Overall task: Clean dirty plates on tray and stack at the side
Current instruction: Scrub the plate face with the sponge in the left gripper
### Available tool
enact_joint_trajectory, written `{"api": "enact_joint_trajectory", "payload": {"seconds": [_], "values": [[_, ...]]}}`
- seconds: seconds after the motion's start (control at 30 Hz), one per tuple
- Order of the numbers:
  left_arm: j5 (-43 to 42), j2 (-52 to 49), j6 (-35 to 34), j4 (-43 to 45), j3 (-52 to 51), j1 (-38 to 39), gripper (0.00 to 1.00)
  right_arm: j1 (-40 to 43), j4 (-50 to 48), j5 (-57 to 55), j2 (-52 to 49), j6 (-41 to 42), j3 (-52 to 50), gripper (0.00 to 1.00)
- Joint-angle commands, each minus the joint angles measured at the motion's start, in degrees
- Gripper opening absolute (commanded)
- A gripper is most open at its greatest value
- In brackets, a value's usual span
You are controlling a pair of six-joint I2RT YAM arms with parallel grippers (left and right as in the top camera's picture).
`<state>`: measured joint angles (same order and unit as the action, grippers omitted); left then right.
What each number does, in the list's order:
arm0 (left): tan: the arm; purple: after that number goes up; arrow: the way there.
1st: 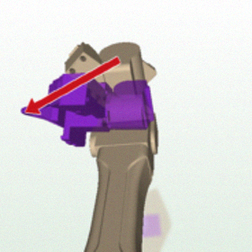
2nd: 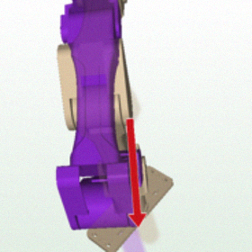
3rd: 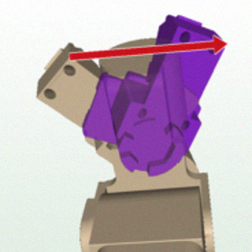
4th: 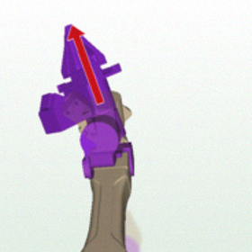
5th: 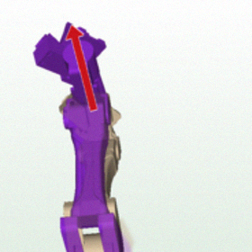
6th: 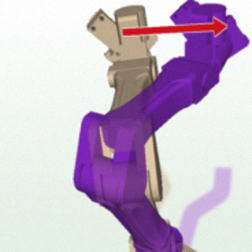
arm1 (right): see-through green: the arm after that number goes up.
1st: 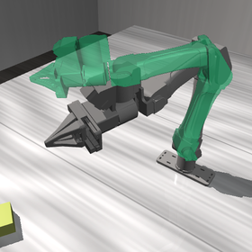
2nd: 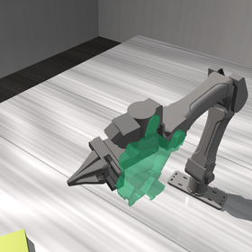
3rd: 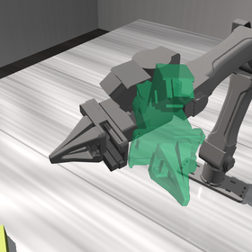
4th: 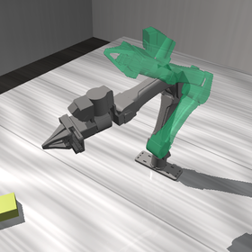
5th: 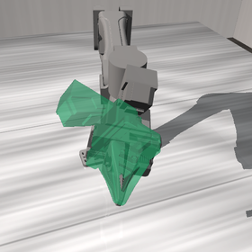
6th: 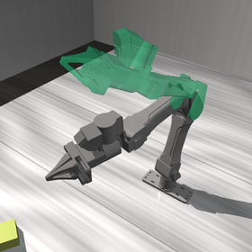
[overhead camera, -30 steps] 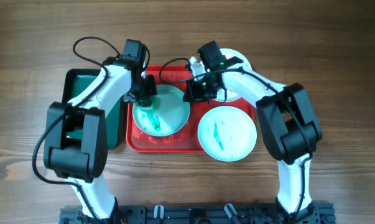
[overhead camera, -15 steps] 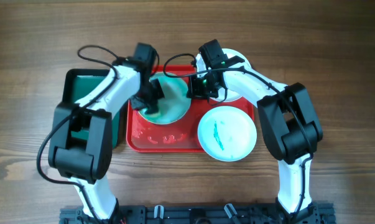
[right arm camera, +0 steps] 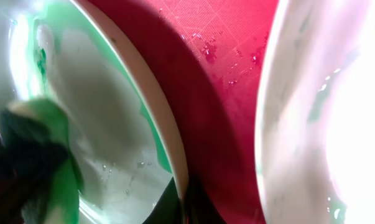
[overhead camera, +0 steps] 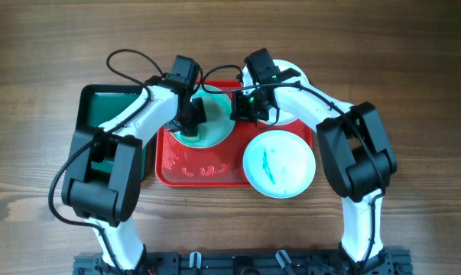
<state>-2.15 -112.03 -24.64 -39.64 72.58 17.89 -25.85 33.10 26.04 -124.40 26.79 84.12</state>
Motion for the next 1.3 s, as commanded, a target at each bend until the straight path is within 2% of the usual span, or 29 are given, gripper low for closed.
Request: {"api": "enact_joint_trajectory", "payload": {"seconds": [0.0,0.1,0.23,0.27,0.4,0.5,0.67,0.83,0.93,1.07,1.27], "values": [[5.0,-0.7,-6.6,4.9,-0.5,-0.7,0.04,-1.7,0.7,-3.6,-0.9,0.2,-2.1,0.04],[8.7,-0.7,-11.0,7.8,-0.5,-0.7,0.04,-1.9,0.6,-3.6,-0.9,0.2,-2.1,0.04],[8.2,-0.7,-11.6,10.6,-0.5,-0.2,0.04,-1.9,0.6,-3.8,-0.9,0.2,-2.1,0.05],[6.1,-0.7,-9.9,10.8,-0.5,0.1,0.04,-1.9,0.5,-3.8,-0.9,0.2,-2.1,0.04],[-16.8,-0.7,10.0,10.8,-0.5,1.4,0.04,-1.9,0.3,-4.0,-0.9,0.2,-2.1,0.04],[-22.8,-0.7,15.2,8.9,-0.5,1.3,0.04,-1.9,0.3,-4.0,-0.9,0.2,-2.1,0.04],[-16.1,-0.7,15.2,4.2,-0.5,0.3,0.04,-1.9,0.4,-4.0,-0.9,0.0,-2.1,0.04],[7.1,-0.7,8.8,-3.1,-0.5,-1.0,0.04,-1.9,0.3,-4.0,-0.9,0.0,-2.1,0.04],[18.2,-0.7,3.2,-3.7,-0.5,-1.1,0.04,-1.9,0.3,-4.0,-0.9,0.0,-2.1,0.05],[20.2,-0.7,1.4,1.5,-0.5,-1.0,0.04,-1.9,0.3,-4.0,-0.9,0.0,-2.1,0.04],[17.6,-0.7,1.9,10.7,-0.5,0.9,0.04,-1.9,0.3,-4.0,-0.9,-0.3,-2.1,0.04]]}}
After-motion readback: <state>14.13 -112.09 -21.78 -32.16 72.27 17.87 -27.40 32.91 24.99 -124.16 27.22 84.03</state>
